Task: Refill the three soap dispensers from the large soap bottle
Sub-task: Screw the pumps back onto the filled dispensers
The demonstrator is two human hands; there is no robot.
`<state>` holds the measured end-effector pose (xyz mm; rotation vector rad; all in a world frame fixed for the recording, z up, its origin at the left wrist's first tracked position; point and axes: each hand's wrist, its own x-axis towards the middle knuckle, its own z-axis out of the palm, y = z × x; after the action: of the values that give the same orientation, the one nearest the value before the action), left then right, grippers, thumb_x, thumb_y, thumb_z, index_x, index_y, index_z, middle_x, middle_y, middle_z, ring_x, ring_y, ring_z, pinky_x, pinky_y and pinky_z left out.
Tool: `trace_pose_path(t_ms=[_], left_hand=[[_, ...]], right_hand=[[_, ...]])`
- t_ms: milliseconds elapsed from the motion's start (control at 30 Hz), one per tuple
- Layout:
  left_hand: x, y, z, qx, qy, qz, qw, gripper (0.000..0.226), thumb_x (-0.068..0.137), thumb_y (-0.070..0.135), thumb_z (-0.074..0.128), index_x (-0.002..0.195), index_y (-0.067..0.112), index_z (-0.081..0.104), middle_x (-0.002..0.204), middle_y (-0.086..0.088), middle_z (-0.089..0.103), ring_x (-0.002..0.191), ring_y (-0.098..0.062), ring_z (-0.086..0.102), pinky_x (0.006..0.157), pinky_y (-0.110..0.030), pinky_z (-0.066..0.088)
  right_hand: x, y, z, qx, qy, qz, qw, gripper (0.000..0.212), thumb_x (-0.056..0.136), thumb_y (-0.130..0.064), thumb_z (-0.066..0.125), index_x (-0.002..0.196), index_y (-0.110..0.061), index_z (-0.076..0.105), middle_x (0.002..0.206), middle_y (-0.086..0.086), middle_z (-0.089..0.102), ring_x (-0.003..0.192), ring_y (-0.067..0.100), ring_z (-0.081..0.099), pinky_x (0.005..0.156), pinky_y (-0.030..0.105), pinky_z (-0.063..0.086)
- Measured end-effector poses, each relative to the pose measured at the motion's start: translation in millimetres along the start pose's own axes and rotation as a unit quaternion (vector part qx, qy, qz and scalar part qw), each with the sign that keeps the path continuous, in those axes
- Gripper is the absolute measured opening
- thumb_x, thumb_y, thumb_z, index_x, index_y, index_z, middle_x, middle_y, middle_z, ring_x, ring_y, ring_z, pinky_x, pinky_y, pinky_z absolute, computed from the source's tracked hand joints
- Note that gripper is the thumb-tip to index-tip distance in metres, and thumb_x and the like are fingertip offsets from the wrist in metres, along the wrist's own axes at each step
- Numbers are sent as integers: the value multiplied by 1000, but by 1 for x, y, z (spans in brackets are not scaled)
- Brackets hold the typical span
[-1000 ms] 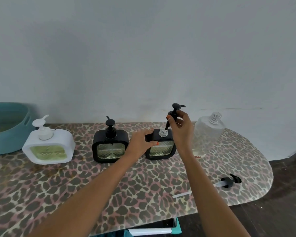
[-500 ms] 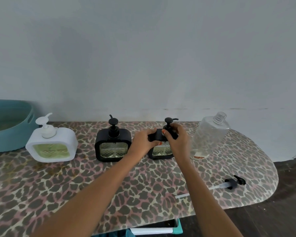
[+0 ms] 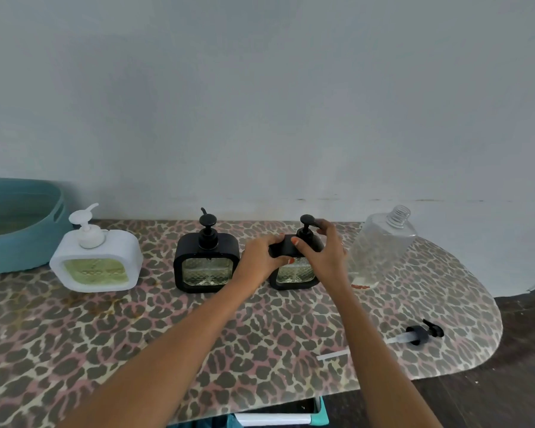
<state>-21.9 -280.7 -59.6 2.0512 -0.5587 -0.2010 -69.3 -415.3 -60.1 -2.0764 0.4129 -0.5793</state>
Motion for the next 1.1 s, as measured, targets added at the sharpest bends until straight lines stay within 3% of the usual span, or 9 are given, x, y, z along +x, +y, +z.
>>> trace_pose_path(t_ms=[133,300,433,600,733,867,933,1000,1100], left_hand=[[0,0,0,0,0,-1,1000,57,76,20,72,128,10,50,129,-7,57,119,-18,52,91,-16,34],[-1,0,1,1,3,-1,1000,57,76,20,72,128,11,50,129,-6,56,119,-17,52,85,-11,31],[-1,-1,0,3,5,0,1000,57,77,19,71,129,11,49,130,-7,56,119,-19,51,84,-8,29],[0,0,0,5,3,1,1000,57,77,19,71,129,11,49,129,-6,56,119,-18,52,92,-19,36],[0,0,0,-3,2,-3,1000,57,77,19,71,129,11,49,130,-6,56,119,-18,51,93,-18,35],[-1,1,0,-5,7,2,1000,57,77,19,71,128,10,49,129,-7,56,119,-18,52,91,-16,35],[-2,1,0,-8,8,3,1000,57,77,18,71,129,10,49,129,-7,56,119,-19,51,93,-19,36],[-2,1,0,-9,6,4,1000,57,77,18,71,129,10,49,130,-7,56,120,-19,51,94,-20,36],[-2,1,-1,-7,4,6,1000,56,77,18,71,129,11,49,129,-7,56,119,-19,51,93,-20,37]], right_hand=[[4,4,-14,-17,-51,-8,999,46,82,-18,67,126,-13,54,124,6,59,119,23,50,104,41,36],[3,0,-5,-25,1,3,1000,32,74,-22,75,98,-18,54,98,-6,58,103,20,56,98,49,38],[4,-7,4,-28,26,43,998,42,68,-29,79,89,-22,44,94,-4,53,98,20,54,95,48,38],[4,-3,-6,-26,-37,21,999,49,76,-32,72,118,-20,47,108,-10,50,110,12,48,103,41,32],[4,-1,-14,-14,-84,-3,996,45,83,-16,66,126,-13,53,116,-1,61,106,9,52,88,22,35],[5,-2,-8,-24,-27,9,999,33,76,-18,74,102,-13,54,97,-6,56,104,18,56,86,26,39],[5,-4,-1,-31,0,29,999,38,72,-24,77,95,-18,48,94,-6,54,101,19,56,92,36,41],[5,-4,5,-51,16,43,998,43,70,-31,77,97,-18,46,96,-4,54,102,21,54,95,44,37],[6,-2,7,-92,-1,41,995,61,71,-42,74,118,-17,45,114,0,53,112,19,48,97,38,30]])
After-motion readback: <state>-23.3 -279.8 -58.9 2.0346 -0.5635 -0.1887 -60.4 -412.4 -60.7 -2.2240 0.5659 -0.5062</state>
